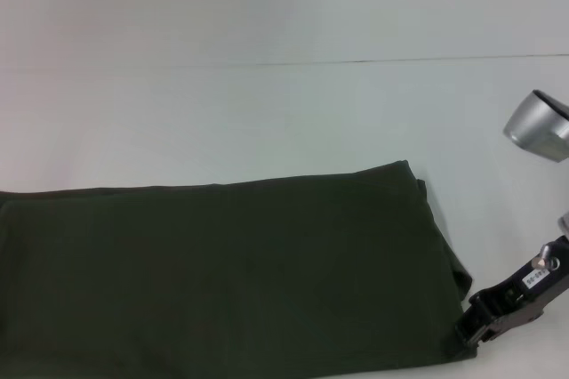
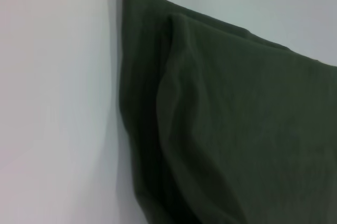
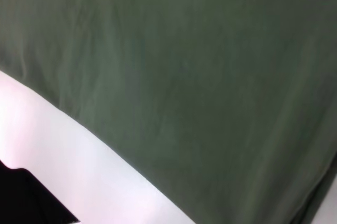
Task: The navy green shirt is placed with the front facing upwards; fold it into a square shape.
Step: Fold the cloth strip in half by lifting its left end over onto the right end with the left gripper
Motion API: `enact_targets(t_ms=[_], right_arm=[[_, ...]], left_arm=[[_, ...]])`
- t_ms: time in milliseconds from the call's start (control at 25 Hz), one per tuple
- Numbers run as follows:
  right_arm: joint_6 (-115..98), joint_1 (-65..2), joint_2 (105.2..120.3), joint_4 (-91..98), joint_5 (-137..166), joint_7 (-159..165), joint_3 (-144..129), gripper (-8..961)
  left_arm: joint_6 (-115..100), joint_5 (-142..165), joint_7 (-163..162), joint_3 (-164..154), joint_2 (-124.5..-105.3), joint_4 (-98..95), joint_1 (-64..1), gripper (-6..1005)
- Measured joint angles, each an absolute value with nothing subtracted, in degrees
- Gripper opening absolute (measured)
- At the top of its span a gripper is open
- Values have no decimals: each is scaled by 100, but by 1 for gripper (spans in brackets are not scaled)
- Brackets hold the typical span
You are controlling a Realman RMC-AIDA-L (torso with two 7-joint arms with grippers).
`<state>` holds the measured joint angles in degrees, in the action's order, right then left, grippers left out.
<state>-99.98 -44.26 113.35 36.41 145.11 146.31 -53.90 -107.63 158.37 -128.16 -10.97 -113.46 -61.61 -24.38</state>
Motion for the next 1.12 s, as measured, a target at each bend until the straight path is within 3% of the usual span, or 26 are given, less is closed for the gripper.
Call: enact_targets(t_ms=[40, 360, 600, 920, 1120], right_arm=[[-10010, -4423, 11322, 3678, 14511, 14631, -5390, 31], [-10128, -4457, 11167, 3802, 14520, 14683, -5345, 335], [-10408, -4406, 10892, 4334, 14521, 14735, -4677, 591], [-10497, -4441, 10889, 4624, 14263, 14257, -3816, 912], [-10421, -4425, 10931, 4554, 13538, 13897, -3781, 913]], left_arm=[[-10760, 15837, -12816, -1098, -11346, -6161, -2439, 42], [-10738, 15888, -12863, -1129, -11341, -6160, -2454, 80], [-10643, 16056, -12986, -1197, -11341, -6165, -2447, 109], [-10390, 16356, -13360, -1157, -11339, -6362, -2455, 204], [-10304, 16340, -13484, -1150, -11335, -6594, -2467, 402]])
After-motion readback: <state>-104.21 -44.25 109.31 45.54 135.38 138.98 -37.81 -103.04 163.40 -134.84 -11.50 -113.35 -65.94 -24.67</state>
